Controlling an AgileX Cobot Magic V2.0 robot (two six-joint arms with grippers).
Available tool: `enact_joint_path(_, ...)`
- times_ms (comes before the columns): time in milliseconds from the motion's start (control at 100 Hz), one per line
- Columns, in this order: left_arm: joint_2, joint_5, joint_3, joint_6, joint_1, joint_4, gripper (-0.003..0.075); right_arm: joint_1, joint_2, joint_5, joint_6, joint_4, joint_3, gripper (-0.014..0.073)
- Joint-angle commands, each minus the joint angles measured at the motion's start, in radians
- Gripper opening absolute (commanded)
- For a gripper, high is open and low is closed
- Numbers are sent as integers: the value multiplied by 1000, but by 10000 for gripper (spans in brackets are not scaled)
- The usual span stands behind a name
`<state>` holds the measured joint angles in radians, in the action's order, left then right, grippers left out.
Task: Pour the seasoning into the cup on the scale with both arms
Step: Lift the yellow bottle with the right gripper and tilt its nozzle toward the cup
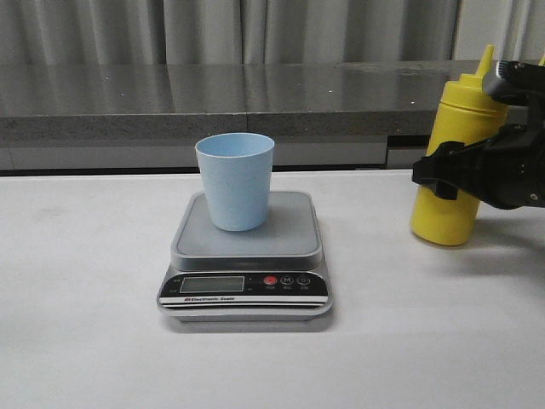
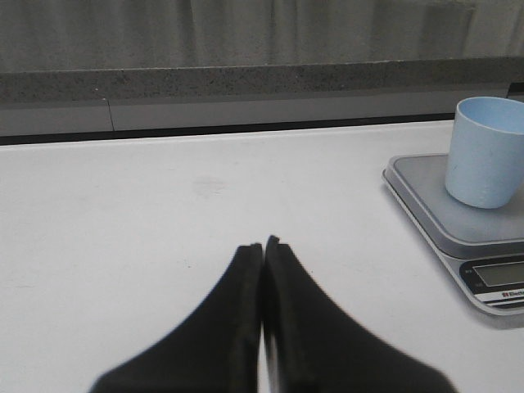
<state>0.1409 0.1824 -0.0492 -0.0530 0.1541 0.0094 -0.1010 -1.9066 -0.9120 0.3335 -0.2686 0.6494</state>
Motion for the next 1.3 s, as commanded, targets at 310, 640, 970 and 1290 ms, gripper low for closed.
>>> enact_joint_path(310,8,-76,-29,-8,-2,-9,-20,0,154,89,-4,-28,19,-60)
enact_joint_path(640,8,-76,-29,-8,-2,-9,-20,-31,285,399,-4,-290,133,-60)
enact_joint_path(970,8,-76,-29,-8,-2,-9,-20,-162,303,683,-1,-459,279,-60)
enact_joint_path(1290,8,-76,-29,-8,-2,-9,-20,-263,305,953,-1,-733,387,-60)
